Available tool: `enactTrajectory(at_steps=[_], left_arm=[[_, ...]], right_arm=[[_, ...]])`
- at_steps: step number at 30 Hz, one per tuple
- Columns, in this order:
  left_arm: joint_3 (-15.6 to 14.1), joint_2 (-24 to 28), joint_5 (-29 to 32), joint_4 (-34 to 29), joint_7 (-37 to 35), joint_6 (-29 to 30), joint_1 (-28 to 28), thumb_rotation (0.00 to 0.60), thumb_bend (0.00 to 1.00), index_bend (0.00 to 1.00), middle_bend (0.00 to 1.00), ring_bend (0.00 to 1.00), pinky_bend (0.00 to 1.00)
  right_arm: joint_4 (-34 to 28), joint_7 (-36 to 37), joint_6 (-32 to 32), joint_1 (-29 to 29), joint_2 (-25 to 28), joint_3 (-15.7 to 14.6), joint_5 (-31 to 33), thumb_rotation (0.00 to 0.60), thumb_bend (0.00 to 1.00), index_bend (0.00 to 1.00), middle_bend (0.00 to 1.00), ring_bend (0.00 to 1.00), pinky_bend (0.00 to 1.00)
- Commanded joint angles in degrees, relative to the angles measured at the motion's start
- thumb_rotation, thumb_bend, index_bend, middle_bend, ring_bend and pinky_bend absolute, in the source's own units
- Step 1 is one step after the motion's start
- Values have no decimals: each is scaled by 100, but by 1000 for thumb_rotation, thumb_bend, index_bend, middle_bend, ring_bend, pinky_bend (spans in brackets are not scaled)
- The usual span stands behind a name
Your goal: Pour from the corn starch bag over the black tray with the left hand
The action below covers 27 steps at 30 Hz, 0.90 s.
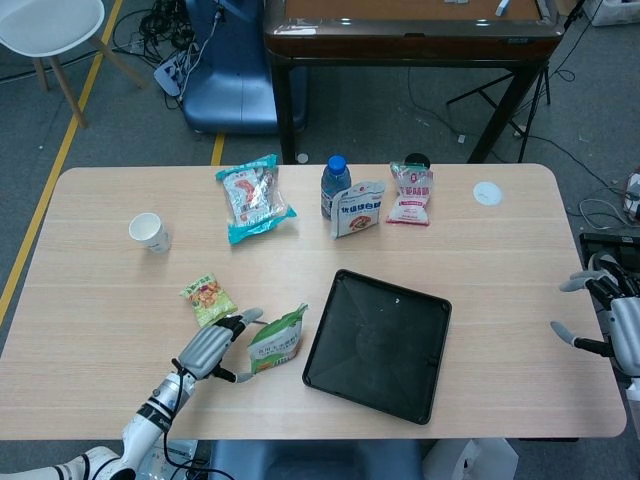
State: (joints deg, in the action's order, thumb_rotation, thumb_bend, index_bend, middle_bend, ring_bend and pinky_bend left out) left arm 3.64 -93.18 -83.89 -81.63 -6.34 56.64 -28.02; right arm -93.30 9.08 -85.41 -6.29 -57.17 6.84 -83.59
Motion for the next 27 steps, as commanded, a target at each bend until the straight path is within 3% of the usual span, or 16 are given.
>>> enactTrajectory(at_steps=[1, 8, 22, 27], left_arm=[[49, -119, 91, 79, 25, -26, -56, 600, 119, 87, 108, 177, 187], [80, -396, 220, 292, 116, -37, -145, 600, 120, 125, 153, 222, 250], [168, -843, 548, 673, 143, -280, -356, 600, 123, 155, 179, 245, 275], [213, -1000, 588, 800, 106, -198, -371, 600, 124, 203, 233, 287, 312]], right_arm=[[-3, -3, 7, 9, 1, -2, 13, 600, 96, 407, 345, 155, 184], [-9, -21, 26, 14, 0, 7, 27, 600, 97, 407, 345, 155, 184], [23, 14, 16, 67, -3, 8, 60, 600, 96, 407, 345, 155, 184], [53, 44, 11, 93, -19, 1, 72, 600, 97, 406, 345, 155, 184]])
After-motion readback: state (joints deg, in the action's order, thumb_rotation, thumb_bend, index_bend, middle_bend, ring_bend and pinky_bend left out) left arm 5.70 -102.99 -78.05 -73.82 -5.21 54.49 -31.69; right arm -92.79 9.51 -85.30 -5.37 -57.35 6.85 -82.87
